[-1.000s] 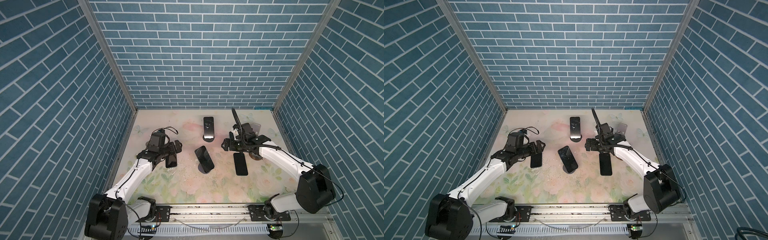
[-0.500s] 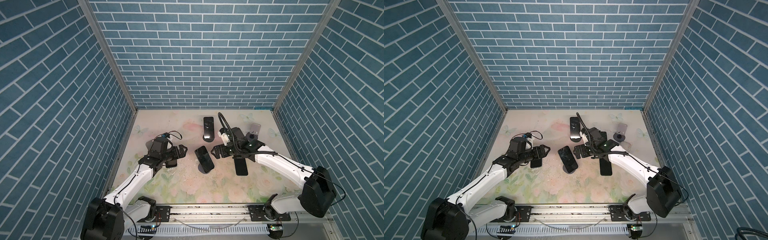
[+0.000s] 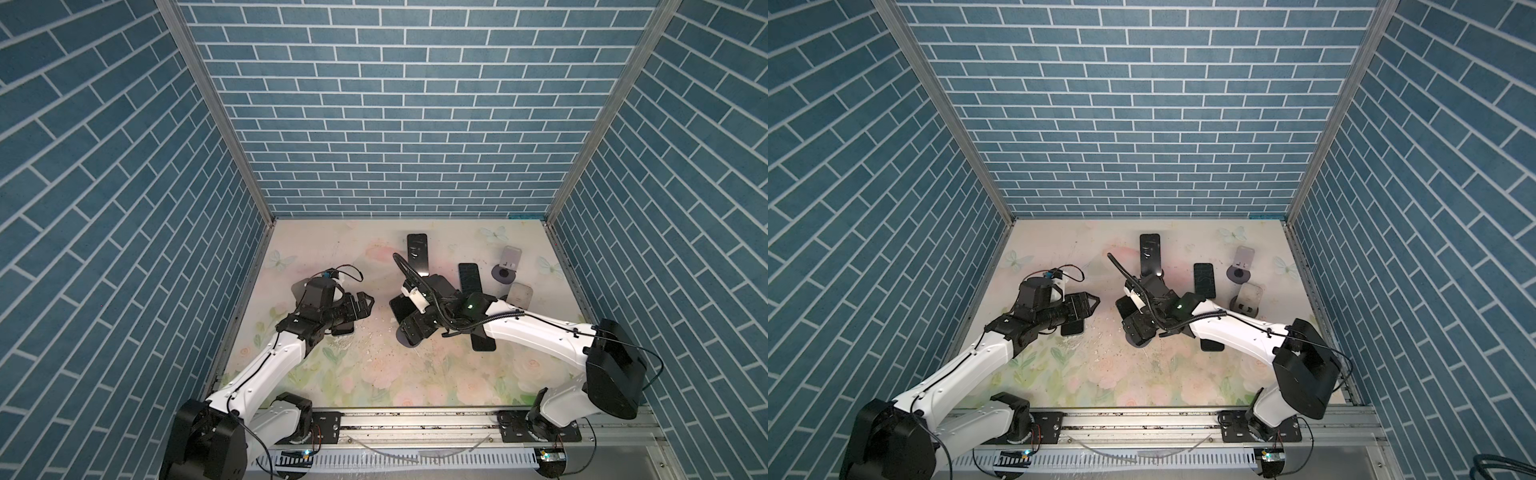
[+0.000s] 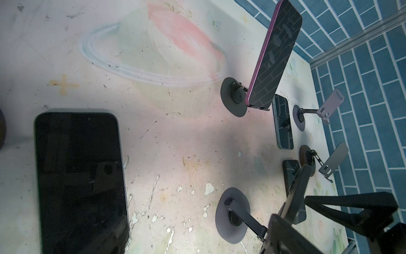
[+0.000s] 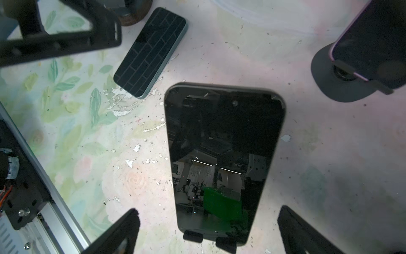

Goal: Remove the phone from the phone stand
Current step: 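Close the right gripper on the black phone on the gray stand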

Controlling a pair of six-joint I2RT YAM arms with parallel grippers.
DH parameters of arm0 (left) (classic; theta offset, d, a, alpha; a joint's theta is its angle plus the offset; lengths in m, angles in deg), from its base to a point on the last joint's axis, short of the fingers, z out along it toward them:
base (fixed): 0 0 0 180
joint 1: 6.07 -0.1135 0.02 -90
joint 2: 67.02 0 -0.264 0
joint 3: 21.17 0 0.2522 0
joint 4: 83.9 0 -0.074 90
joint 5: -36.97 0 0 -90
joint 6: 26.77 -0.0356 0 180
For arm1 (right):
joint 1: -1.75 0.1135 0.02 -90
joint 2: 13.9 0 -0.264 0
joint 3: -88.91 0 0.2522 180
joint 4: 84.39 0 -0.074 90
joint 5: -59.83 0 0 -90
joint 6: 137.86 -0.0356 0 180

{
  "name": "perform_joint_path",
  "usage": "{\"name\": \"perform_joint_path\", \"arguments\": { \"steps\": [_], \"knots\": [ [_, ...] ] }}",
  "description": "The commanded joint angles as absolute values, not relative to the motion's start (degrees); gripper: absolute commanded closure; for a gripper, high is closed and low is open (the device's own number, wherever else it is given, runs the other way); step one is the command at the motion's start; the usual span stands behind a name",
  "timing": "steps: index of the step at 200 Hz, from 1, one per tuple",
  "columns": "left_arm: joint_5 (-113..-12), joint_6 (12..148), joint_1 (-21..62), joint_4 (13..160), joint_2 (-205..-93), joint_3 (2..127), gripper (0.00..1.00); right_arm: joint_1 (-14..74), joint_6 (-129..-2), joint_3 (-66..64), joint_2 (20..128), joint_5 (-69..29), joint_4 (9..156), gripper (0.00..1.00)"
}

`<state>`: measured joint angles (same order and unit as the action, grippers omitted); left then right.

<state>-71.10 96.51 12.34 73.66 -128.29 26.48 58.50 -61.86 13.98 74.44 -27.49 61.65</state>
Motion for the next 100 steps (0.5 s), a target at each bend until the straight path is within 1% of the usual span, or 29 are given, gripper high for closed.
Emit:
{"name": "perform_joint_path", "arguments": {
  "steps": [1,69,100],
  "knots": [
    [-70.61,96.7,12.65,73.52,-127.83,25.81,0.0,59.89,-58.85,10.55,76.45,-29.43,64.59,0.01],
    [-70.33,96.45,12.65,73.79,-128.78,25.94,0.0,62.36,-59.29,9.2,81.23,-35.0,66.62,0.01],
    [-70.61,96.54,12.65,74.45,-129.64,25.99,0.0,62.63,-59.29,9.28,81.79,-36.2,66.95,0.05]
  ]
}}
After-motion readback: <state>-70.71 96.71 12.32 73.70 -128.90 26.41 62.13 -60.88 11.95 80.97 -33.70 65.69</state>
